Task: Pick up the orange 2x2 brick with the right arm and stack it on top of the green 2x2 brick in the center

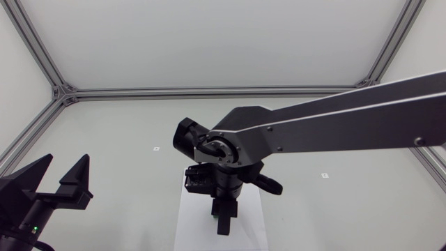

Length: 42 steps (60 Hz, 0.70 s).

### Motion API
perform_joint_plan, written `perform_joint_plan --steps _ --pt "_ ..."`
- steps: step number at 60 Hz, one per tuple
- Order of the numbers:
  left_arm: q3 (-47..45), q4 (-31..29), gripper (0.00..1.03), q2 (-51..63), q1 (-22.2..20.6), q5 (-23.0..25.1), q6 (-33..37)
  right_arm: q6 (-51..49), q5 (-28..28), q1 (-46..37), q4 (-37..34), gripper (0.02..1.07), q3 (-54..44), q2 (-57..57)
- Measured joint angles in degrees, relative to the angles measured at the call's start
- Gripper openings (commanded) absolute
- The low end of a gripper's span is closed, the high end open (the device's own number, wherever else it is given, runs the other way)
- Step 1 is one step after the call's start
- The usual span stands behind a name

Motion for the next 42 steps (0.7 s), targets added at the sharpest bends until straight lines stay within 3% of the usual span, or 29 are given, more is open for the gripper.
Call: perform_joint_plan --steps 42 --pt "0.0 0.0 0.99 0.0 0.02 0.0 -0.02 -2.16 -0.07 0.87 -0.04 0.08 1.11 2.58"
